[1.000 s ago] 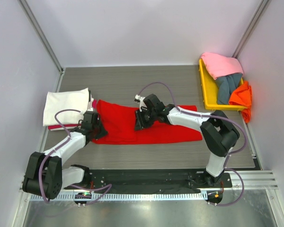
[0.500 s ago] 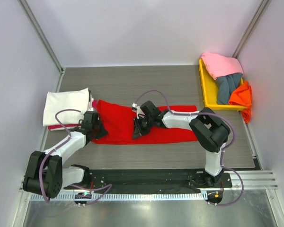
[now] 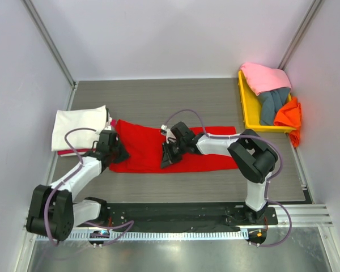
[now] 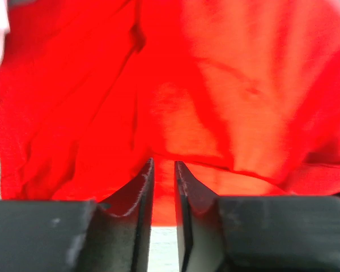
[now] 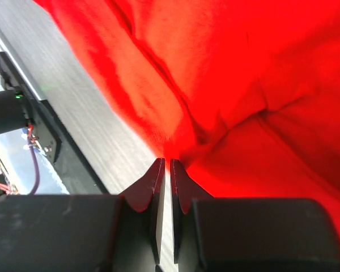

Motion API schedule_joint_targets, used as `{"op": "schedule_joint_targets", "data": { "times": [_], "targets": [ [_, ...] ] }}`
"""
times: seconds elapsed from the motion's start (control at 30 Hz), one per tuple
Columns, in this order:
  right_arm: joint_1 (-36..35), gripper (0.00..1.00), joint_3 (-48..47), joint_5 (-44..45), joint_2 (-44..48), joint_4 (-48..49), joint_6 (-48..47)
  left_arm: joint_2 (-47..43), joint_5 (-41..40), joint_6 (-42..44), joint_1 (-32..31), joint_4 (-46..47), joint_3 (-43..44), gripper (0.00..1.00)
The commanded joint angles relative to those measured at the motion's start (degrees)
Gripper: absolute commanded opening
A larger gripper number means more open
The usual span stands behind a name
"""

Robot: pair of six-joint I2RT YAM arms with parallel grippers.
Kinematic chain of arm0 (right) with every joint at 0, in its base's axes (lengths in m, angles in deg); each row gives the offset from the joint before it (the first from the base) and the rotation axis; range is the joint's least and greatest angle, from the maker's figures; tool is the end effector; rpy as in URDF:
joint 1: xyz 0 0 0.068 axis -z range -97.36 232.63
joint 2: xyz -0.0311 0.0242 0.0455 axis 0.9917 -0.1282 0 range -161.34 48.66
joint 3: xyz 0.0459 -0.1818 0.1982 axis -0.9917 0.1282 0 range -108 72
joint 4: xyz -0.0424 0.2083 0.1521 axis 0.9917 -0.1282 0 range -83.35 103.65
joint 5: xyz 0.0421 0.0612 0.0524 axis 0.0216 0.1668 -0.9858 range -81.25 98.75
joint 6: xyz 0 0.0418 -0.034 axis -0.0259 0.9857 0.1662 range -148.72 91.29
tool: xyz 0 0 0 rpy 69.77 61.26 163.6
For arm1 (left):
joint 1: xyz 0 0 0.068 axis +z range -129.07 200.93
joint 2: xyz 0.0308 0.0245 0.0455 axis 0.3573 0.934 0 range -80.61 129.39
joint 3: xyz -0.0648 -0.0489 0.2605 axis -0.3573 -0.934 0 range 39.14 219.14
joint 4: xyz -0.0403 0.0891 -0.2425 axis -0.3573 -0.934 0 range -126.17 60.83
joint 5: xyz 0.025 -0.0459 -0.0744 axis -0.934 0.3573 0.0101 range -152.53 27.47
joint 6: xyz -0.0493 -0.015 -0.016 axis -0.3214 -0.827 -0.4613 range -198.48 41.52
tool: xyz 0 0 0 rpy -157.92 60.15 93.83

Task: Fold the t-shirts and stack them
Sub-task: Fold the tshirt

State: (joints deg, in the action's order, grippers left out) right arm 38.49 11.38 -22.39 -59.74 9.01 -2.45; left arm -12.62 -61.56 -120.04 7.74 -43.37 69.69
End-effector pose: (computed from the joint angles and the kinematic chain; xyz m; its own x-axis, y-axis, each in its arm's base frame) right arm 0.2571 0.2750 0.1402 -0.8740 -0.3204 -0.3654 -0.4858 0.5981 0.6374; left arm 0.2142 -0.0509 0.1710 -0.7294 -0.5103 -0.4556 -0.3281 0.8453 -0.4216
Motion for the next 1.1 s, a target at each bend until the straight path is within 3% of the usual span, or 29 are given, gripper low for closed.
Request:
{"op": "schedule_joint_targets", "data": {
  "times": [0.0,0.13,0.4,0.8,1.07],
  "targets": [
    [0.55,0.14,-0.73,1.25,6.0,-1.33,-0.07,-5.31,-0.53,-0.1,-0.61,-2.93,4.52,0.24],
    [0.55,0.14,-1.43,0.03,6.27,-1.86,0.8,-9.44,-1.15,-1.59,-1.4,-5.23,5.58,0.31],
    [-1.29,0.13,-4.68,-3.14,1.88,1.56,4.23,-4.71,8.78,-7.83,-5.44,1.0,2.42,0.18],
    [-4.02,0.12,-8.9,-5.52,-7.26,7.9,9.95,-3.57,6.5,-13.11,-4.92,10.5,-7.25,0.16],
    [-0.96,0.09,-2.67,-6.04,-8.41,8.25,9.16,0.65,4.3,-14.25,-1.4,12.79,-11.65,0.14]
  ]
}}
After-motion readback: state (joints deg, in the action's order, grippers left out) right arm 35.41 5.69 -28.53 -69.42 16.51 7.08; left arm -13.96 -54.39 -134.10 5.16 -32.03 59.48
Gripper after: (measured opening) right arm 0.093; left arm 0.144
